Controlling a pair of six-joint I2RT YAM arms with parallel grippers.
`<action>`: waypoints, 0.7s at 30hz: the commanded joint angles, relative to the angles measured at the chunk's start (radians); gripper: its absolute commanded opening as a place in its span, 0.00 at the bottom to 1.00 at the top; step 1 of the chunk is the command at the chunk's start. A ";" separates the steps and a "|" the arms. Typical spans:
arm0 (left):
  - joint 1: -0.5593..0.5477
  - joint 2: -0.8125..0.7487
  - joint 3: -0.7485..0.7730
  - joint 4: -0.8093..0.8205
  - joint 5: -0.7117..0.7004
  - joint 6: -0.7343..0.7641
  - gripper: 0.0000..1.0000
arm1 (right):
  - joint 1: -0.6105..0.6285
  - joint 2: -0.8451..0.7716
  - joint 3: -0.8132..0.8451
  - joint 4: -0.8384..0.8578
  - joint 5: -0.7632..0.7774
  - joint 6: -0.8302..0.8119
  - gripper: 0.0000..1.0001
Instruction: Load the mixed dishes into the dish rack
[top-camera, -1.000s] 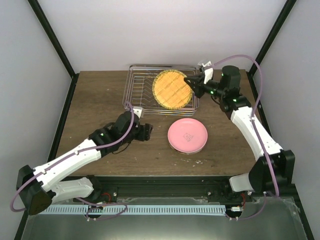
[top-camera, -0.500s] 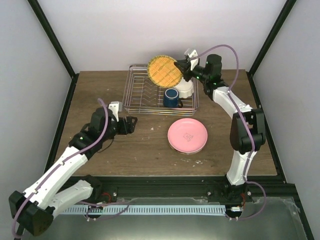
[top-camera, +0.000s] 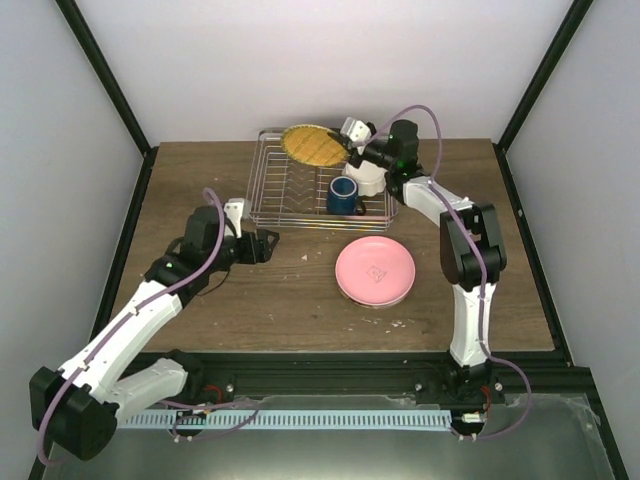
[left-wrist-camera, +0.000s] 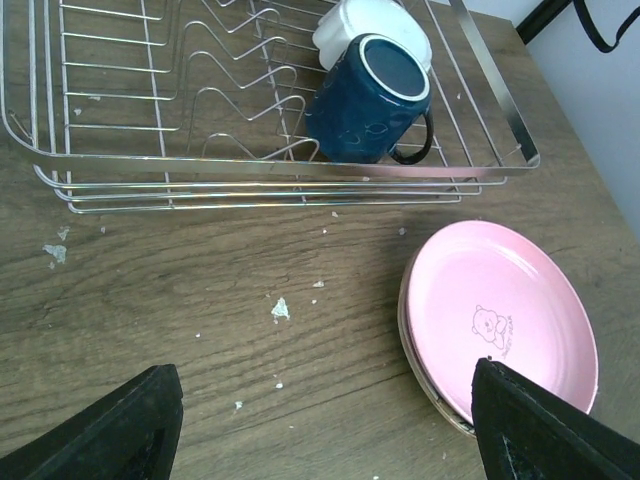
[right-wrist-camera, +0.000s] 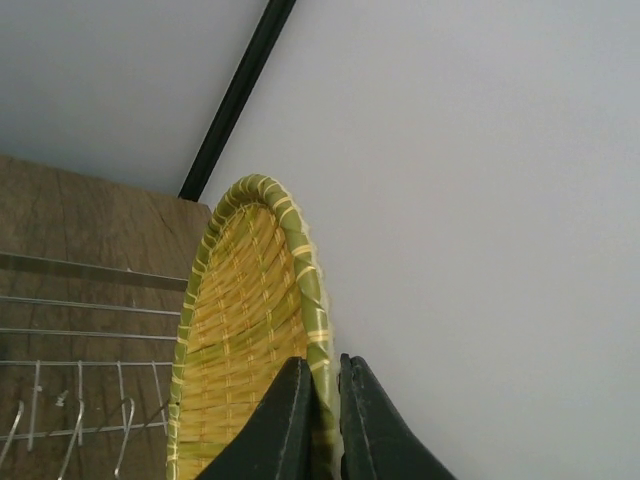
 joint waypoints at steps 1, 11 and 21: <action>0.016 0.011 0.016 0.033 0.021 0.023 0.81 | 0.021 0.037 0.072 0.139 0.004 -0.127 0.01; 0.084 0.050 -0.014 0.069 0.062 0.021 0.80 | 0.069 0.129 0.077 0.194 0.067 -0.304 0.01; 0.089 0.075 -0.013 0.072 0.057 0.030 0.80 | 0.075 0.171 0.115 0.110 0.005 -0.295 0.11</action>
